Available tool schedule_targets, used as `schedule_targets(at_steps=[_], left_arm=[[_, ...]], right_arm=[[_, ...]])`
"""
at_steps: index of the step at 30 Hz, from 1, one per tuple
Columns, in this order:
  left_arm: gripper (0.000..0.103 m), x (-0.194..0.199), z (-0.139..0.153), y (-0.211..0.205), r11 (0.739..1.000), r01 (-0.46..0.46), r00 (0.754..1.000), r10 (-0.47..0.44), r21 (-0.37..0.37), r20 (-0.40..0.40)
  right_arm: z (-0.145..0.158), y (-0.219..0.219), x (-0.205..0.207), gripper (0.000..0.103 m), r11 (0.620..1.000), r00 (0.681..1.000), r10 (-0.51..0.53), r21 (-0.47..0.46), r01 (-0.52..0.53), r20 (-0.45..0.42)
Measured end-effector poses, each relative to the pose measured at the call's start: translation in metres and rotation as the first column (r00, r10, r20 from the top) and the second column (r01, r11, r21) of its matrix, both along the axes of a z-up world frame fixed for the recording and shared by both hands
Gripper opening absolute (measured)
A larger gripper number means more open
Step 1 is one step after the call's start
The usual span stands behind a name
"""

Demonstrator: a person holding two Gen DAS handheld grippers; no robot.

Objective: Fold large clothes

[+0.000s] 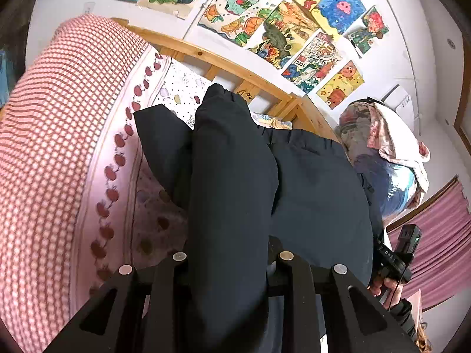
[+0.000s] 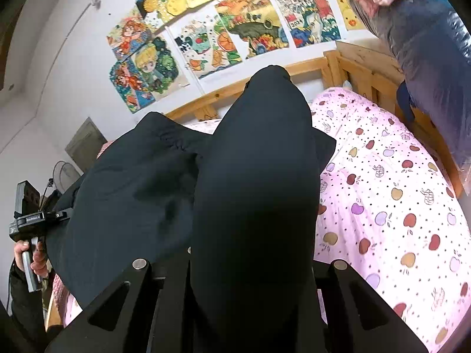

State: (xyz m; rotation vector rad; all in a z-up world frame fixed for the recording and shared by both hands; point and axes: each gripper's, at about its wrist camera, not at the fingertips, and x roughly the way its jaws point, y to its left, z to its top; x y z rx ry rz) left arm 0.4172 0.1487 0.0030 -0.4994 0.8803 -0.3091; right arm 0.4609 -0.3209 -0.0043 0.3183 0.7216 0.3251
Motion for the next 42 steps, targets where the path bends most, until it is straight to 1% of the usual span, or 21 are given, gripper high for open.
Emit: schedule_targets(at_steps=[4,5,6,11,13,14,17,19,20,21,22,23,25,27,29,30,32,33,37,39,42], left_arm=[[0.024,-0.027,0.004,0.004,1.0,-0.008,1.0,0.008,0.009,0.005],[0.024,-0.031,0.003,0.003,1.0,-0.01,1.0,0.01,0.01,0.002],[0.024,-0.035,0.001,0.004,1.0,-0.012,1.0,0.012,0.011,-0.001],[0.024,-0.046,-0.021,0.005,0.999,-0.015,0.999,0.016,0.037,-0.03],[0.025,-0.048,-0.03,0.006,0.999,-0.018,0.999,0.019,0.047,-0.03],[0.026,-0.05,-0.032,0.006,0.999,-0.017,0.999,0.018,0.05,-0.028],[0.034,-0.052,-0.037,0.006,0.997,-0.022,0.999,0.025,0.079,-0.033],[0.045,-0.052,-0.039,0.004,0.994,-0.027,0.998,0.032,0.108,-0.051],[0.047,-0.052,-0.04,0.004,0.992,-0.031,0.998,0.038,0.118,-0.059],[0.054,-0.052,-0.041,0.005,0.991,-0.038,0.997,0.047,0.127,-0.068],[0.061,-0.052,-0.042,0.005,0.989,-0.052,0.995,0.063,0.14,-0.078],[0.064,-0.052,-0.043,0.006,0.987,-0.062,0.994,0.075,0.149,-0.084],[0.075,-0.053,-0.043,0.006,0.982,-0.081,0.99,0.099,0.171,-0.098],[0.082,-0.055,-0.042,0.004,0.977,-0.094,0.988,0.115,0.193,-0.1],[0.087,-0.058,-0.039,0.002,0.967,-0.115,0.986,0.138,0.228,-0.09],[0.091,-0.062,-0.036,0.001,0.958,-0.132,0.985,0.156,0.255,-0.078],[0.096,-0.069,-0.03,-0.003,0.941,-0.161,0.982,0.182,0.297,-0.044],[0.098,-0.073,-0.026,-0.006,0.93,-0.177,0.981,0.193,0.322,-0.019],[0.1,-0.084,-0.013,-0.02,0.898,-0.2,0.979,0.196,0.393,0.05],[0.102,-0.089,-0.006,-0.026,0.886,-0.209,0.978,0.193,0.414,0.081],[0.103,-0.096,0.004,-0.035,0.875,-0.21,0.978,0.183,0.437,0.103]], right_arm=[[-0.001,-0.011,-0.02,0.017,1.0,1.0,0.015,0.003,-0.015,0.004],[-0.006,-0.013,-0.024,0.017,1.0,1.0,0.019,0.005,-0.019,0.0],[-0.016,-0.017,-0.038,0.017,1.0,1.0,0.023,0.004,-0.023,-0.004],[-0.046,-0.014,-0.045,0.017,0.999,0.998,0.014,-0.047,-0.017,-0.057],[-0.054,-0.017,-0.049,0.019,0.998,0.997,-0.001,-0.055,-0.003,-0.071],[-0.056,-0.018,-0.051,0.023,0.999,0.997,-0.002,-0.053,-0.002,-0.075],[-0.06,-0.023,-0.05,0.03,0.999,0.993,-0.023,-0.051,0.018,-0.112],[-0.063,-0.024,-0.05,0.037,0.998,0.99,-0.041,-0.059,0.033,-0.134],[-0.065,-0.025,-0.053,0.047,0.997,0.989,-0.047,-0.062,0.039,-0.143],[-0.067,-0.026,-0.054,0.06,0.997,0.987,-0.056,-0.066,0.046,-0.153],[-0.068,-0.024,-0.055,0.066,0.996,0.985,-0.063,-0.072,0.053,-0.159],[-0.069,-0.024,-0.057,0.074,0.995,0.984,-0.07,-0.081,0.058,-0.163],[-0.069,-0.021,-0.059,0.079,0.989,0.982,-0.095,-0.128,0.074,-0.166],[-0.067,-0.014,-0.061,0.087,0.969,0.978,-0.135,-0.229,0.097,-0.157],[-0.063,-0.01,-0.064,0.09,0.948,0.979,-0.156,-0.299,0.111,-0.133],[-0.062,-0.009,-0.065,0.092,0.942,0.979,-0.16,-0.315,0.114,-0.124],[-0.058,-0.006,-0.07,0.093,0.934,0.981,-0.165,-0.336,0.121,-0.106],[-0.056,-0.005,-0.072,0.094,0.933,0.981,-0.168,-0.337,0.126,-0.098],[-0.044,-0.002,-0.08,0.094,0.93,0.981,-0.186,-0.33,0.159,-0.051],[-0.037,-0.003,-0.082,0.094,0.931,0.981,-0.191,-0.322,0.171,-0.031],[-0.03,-0.004,-0.09,0.095,0.933,0.981,-0.194,-0.31,0.185,0.002]])
